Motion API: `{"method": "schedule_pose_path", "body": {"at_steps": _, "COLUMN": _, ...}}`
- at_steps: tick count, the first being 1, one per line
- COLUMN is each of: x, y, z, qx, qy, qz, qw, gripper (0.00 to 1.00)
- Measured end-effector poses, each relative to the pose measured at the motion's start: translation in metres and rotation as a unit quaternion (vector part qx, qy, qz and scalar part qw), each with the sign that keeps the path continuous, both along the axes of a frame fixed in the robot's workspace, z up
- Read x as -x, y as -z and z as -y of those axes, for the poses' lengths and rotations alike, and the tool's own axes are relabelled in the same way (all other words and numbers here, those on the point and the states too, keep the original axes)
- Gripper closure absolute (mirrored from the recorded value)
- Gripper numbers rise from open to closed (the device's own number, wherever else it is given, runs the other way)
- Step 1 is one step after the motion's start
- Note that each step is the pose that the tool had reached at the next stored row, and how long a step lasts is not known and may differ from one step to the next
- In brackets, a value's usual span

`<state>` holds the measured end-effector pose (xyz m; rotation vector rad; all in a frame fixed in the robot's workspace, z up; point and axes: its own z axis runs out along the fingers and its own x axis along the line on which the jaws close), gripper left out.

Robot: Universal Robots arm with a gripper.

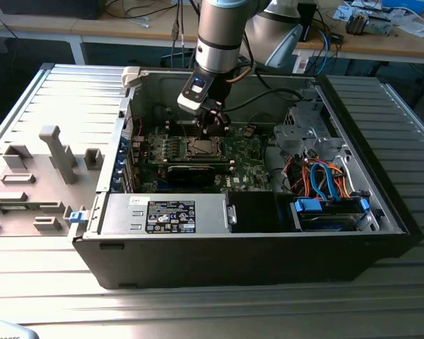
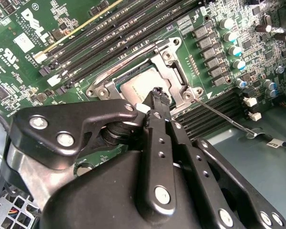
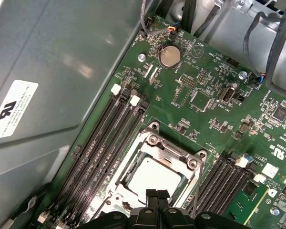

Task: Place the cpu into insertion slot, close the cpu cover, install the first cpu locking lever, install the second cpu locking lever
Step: 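Install the first cpu locking lever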

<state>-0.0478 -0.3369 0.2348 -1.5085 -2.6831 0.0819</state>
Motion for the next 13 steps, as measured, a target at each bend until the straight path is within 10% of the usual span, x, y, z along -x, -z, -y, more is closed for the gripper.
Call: {"method": "schedule_pose_path", "body": {"at_steps": 13, "x": 0.0000, "y": 0.0000, "z": 0.0000, "qx": 0.0000, "qy": -0.015, "qz": 0.0000, "qw": 0.99988, "gripper": 0.89}}
